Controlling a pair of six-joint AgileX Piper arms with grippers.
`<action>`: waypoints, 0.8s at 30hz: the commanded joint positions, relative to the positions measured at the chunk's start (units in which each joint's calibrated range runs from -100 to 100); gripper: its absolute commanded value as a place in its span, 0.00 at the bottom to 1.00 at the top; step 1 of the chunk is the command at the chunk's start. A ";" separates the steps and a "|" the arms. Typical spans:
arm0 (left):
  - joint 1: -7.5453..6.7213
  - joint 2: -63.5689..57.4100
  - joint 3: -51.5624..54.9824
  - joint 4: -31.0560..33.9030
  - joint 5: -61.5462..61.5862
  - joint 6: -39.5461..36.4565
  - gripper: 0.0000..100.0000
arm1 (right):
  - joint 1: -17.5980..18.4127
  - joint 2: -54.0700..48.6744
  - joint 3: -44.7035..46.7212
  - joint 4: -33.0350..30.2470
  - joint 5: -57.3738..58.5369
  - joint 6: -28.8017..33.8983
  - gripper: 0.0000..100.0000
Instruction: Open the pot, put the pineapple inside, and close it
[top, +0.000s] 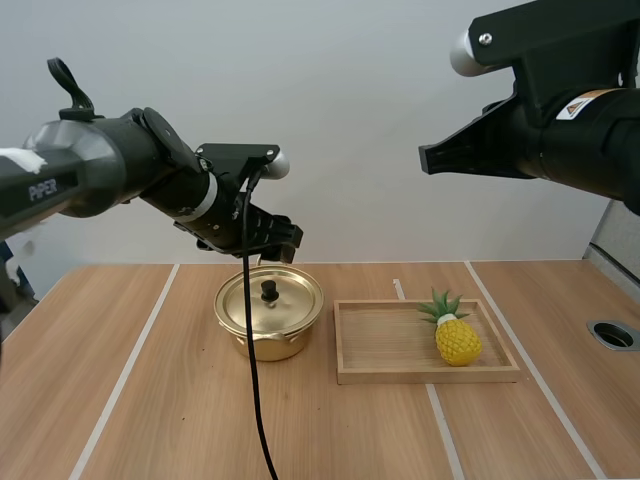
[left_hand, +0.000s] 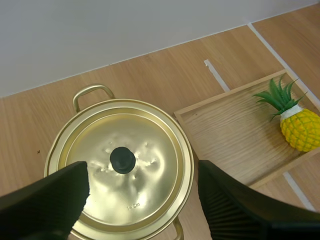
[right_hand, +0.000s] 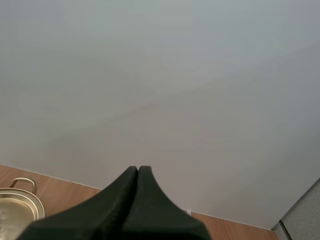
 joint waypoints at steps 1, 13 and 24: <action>-0.10 1.65 0.32 -1.47 -1.55 1.13 1.00 | -0.21 -0.26 -0.59 -0.40 1.13 0.14 0.00; -0.10 8.27 0.32 -2.71 -3.77 3.58 1.00 | -0.21 -0.26 -0.59 -0.40 3.28 0.14 0.00; -0.10 12.62 0.32 -4.06 -7.60 6.25 1.00 | -0.21 -0.26 -0.59 -0.40 4.67 0.14 0.00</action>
